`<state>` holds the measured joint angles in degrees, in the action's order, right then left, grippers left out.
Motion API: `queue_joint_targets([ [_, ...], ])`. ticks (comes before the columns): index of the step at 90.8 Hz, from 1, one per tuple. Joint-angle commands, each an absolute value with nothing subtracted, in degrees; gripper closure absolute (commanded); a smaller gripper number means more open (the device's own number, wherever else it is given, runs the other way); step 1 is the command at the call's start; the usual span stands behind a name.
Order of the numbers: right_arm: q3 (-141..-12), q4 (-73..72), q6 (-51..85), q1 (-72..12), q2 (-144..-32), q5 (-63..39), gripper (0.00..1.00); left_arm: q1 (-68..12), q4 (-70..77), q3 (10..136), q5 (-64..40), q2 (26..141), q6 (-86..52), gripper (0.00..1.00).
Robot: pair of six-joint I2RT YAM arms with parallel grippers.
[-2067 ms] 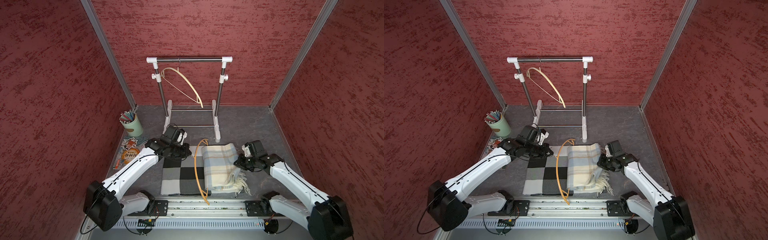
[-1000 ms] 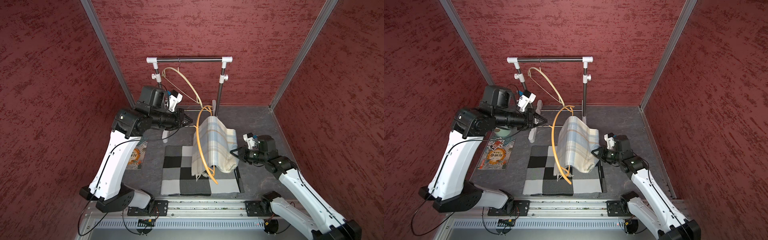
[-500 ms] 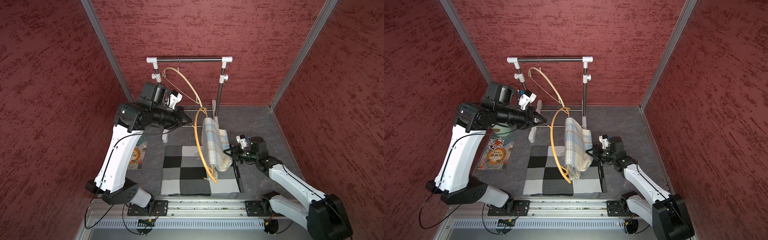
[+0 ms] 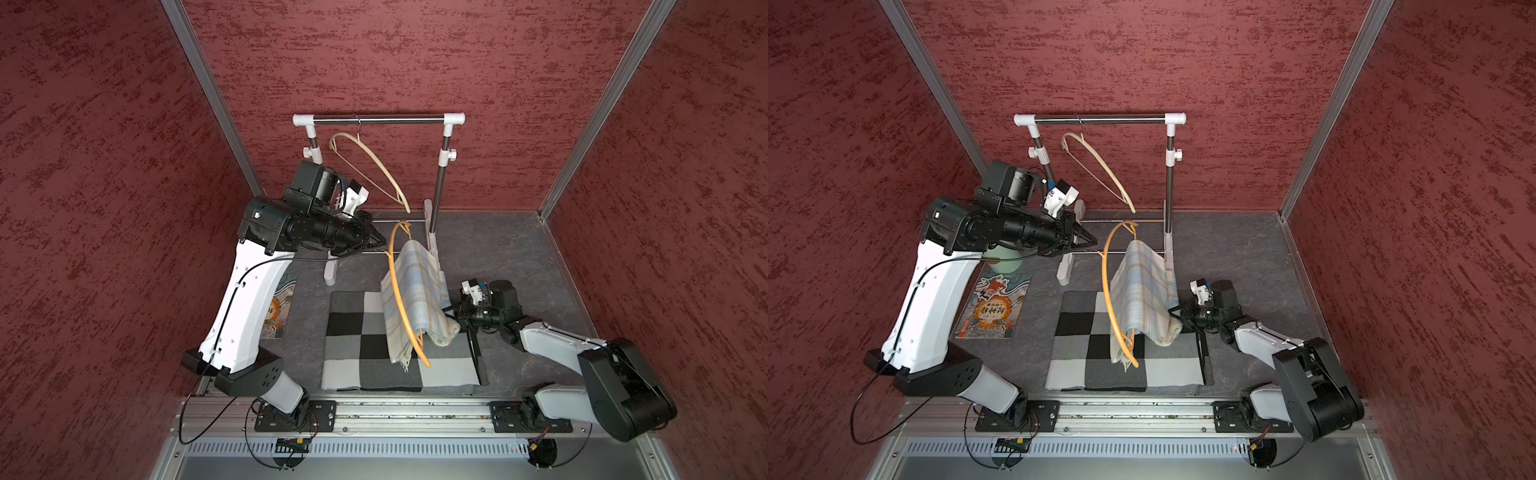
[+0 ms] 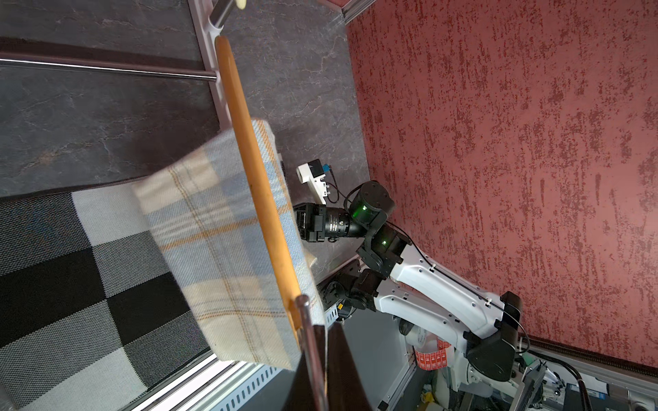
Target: Hang the scarf on the hanger
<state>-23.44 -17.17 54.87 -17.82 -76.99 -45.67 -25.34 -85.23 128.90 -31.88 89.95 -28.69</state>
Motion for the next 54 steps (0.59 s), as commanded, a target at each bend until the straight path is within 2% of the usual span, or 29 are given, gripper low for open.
queue_joint_targets([
  [1, -23.6, -19.0, 54.7, -17.2, -79.1, -45.5, 1.0, -24.9, -78.2, 130.7, -35.4, 87.9, -29.5, 1.0],
  [15, -24.5, -19.4, 54.3, -17.3, -81.1, -47.0, 0.98, -25.3, -75.9, 129.3, -35.2, 87.9, -30.1, 1.0],
  [21, -24.9, -19.3, 53.3, -17.2, -82.1, -47.5, 0.72, -25.4, -75.3, 129.1, -35.1, 88.0, -30.2, 1.0],
  [26, -25.4, -18.3, 51.3, -17.2, -83.0, -47.8, 0.47, -25.4, -74.9, 129.2, -35.4, 88.3, -30.2, 1.0],
  [33, -27.7, -10.8, 45.6, -17.2, -83.1, -46.0, 0.3, -25.5, -74.4, 129.3, -35.5, 88.7, -30.3, 1.0],
  [42, -29.6, -2.6, 39.3, -17.1, -82.7, -41.6, 0.22, -25.7, -74.1, 129.3, -35.8, 88.9, -30.4, 1.0],
  [54, -29.5, -1.5, 38.4, -17.0, -79.5, -39.5, 0.2, -25.6, -74.2, 129.3, -35.7, 88.7, -30.0, 1.0],
])
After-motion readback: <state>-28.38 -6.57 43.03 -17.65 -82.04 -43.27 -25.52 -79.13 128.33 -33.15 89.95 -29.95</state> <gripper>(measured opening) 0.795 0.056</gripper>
